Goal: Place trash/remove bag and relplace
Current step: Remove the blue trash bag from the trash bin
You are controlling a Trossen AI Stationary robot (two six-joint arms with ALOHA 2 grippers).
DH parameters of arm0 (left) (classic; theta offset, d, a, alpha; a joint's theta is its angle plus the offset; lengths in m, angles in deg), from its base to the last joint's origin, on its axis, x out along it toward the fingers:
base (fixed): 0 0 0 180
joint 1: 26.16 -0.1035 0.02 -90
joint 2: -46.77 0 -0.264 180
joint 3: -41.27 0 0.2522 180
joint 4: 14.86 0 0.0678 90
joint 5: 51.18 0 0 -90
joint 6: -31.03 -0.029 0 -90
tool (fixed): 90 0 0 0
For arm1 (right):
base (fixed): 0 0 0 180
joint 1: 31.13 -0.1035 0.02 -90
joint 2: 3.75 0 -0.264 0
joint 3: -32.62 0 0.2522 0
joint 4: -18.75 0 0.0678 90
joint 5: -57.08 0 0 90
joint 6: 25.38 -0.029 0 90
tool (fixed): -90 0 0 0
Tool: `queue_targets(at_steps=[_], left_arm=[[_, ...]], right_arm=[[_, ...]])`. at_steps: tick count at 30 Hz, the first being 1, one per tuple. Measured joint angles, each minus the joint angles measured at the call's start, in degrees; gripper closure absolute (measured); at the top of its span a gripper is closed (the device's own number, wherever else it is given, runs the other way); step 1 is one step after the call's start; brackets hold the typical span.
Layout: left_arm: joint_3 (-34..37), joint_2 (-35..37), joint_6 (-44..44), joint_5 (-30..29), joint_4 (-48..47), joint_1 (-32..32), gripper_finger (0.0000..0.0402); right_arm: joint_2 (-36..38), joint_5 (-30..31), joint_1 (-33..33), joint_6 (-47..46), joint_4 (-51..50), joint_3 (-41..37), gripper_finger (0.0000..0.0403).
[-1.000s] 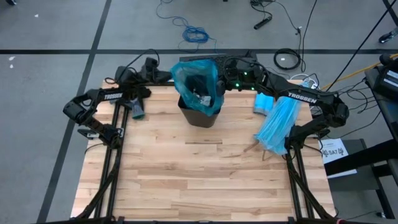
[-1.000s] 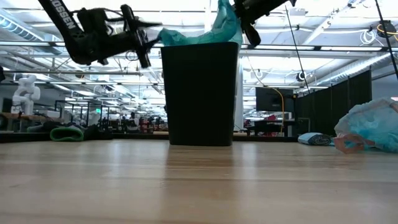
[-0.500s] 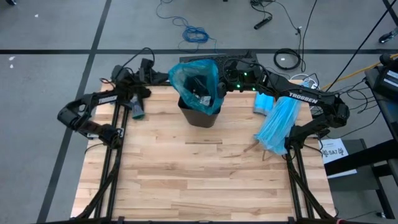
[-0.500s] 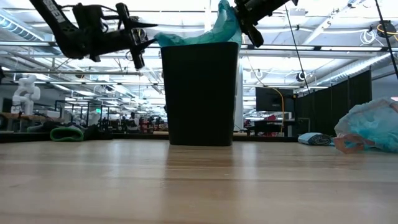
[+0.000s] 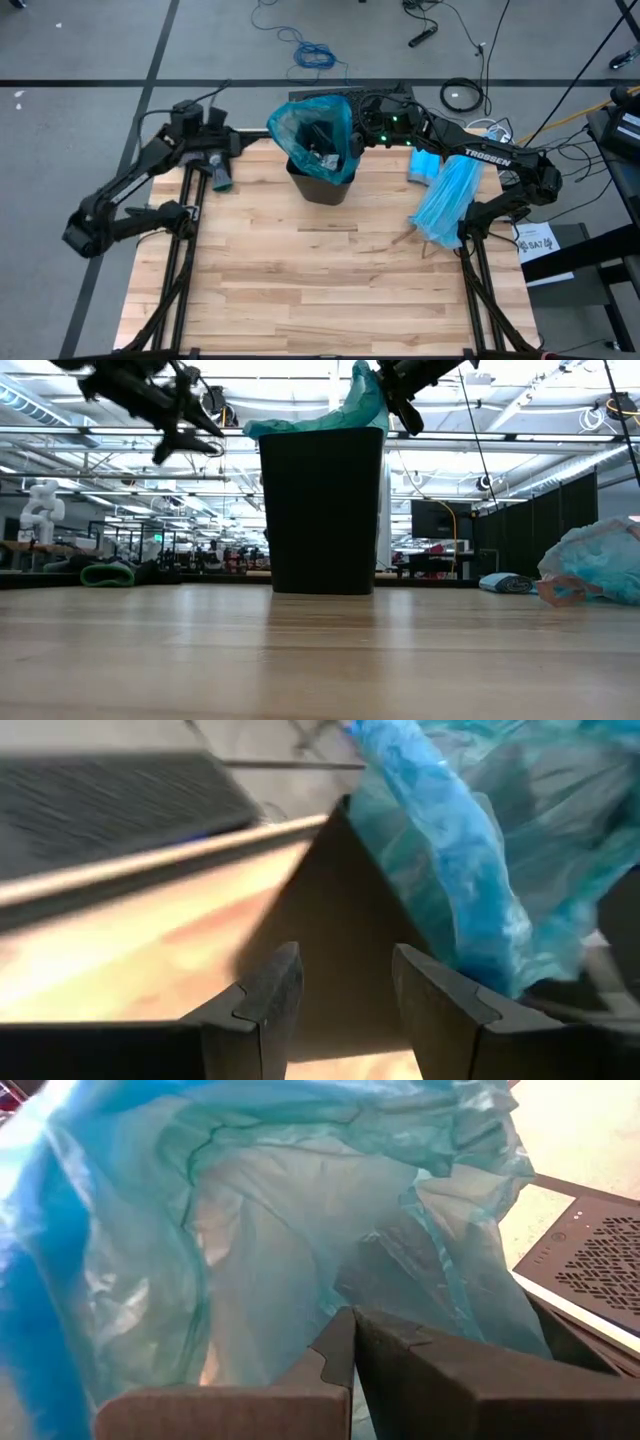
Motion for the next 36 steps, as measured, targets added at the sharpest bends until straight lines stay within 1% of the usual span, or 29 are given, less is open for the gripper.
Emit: queue_targets(at_steps=[1, 2, 6, 7, 10, 12, 17, 22, 29, 32, 34, 36], left_arm=[[-1.0, 1.3, -1.8, -2.2, -2.5, 0.4, 0.024], [-1.6, 2.5, -3.0, -3.0, -3.0, 0.8, 0.024], [-2.2, 6.5, -3.4, -3.2, -0.1, 1.6, 0.024], [-2.3, 7.3, -2.6, -3.2, 0.5, 1.8, 0.024], [-2.3, 9.0, 3.6, -3.2, 0.8, 2.2, 0.0239], [-2.3, 9.4, 5.3, -3.5, 1.7, 2.2, 0.024], [-2.3, 9.0, 5.6, -1.5, 2.1, 2.2, 0.024], [-2.2, 8.7, 5.1, -3.9, 1.8, 2.2, 0.024], [-2.2, 6.9, 4.5, -3.4, 0.6, 2.2, 0.024], [-2.2, 5.8, 4.1, -2.3, -0.3, 2.3, 0.0241], [-2.2, 5.4, 3.7, -2.2, -1.1, 2.3, 0.0253], [-2.2, 4.9, 2.4, -2.2, -1.6, 2.3, 0.0282]], right_arm=[[0.0, 0.0, 0.0, 0.1, 0.0, 0.0, 0.0403], [0.0, 0.0, 0.0, 0.2, 0.0, 0.0, 0.0403], [0.0, 0.0, 0.0, 0.3, 0.0, 0.0, 0.0403], [0.0, 0.0, 0.0, 0.3, 0.1, 0.0, 0.0403], [0.0, 0.0, 0.0, 0.5, 0.2, 0.0, 0.0403], [0.0, 0.0, 0.0, 0.5, 0.5, 0.0, 0.0403], [0.0, 0.0, 0.0, 0.4, 1.1, 0.0, 0.0403], [0.0, 0.0, 0.0, -0.2, 1.1, 0.0, 0.0403], [0.2, 0.1, 0.0, -1.6, 0.2, 0.0, 0.0403], [1.3, 1.8, 0.5, -1.8, -2.3, 0.0, 0.0403], [2.8, 3.7, 1.1, -1.8, -4.4, 0.0, 0.0403], [4.4, 4.5, 1.7, -1.8, -6.0, 0.0, 0.0403]])
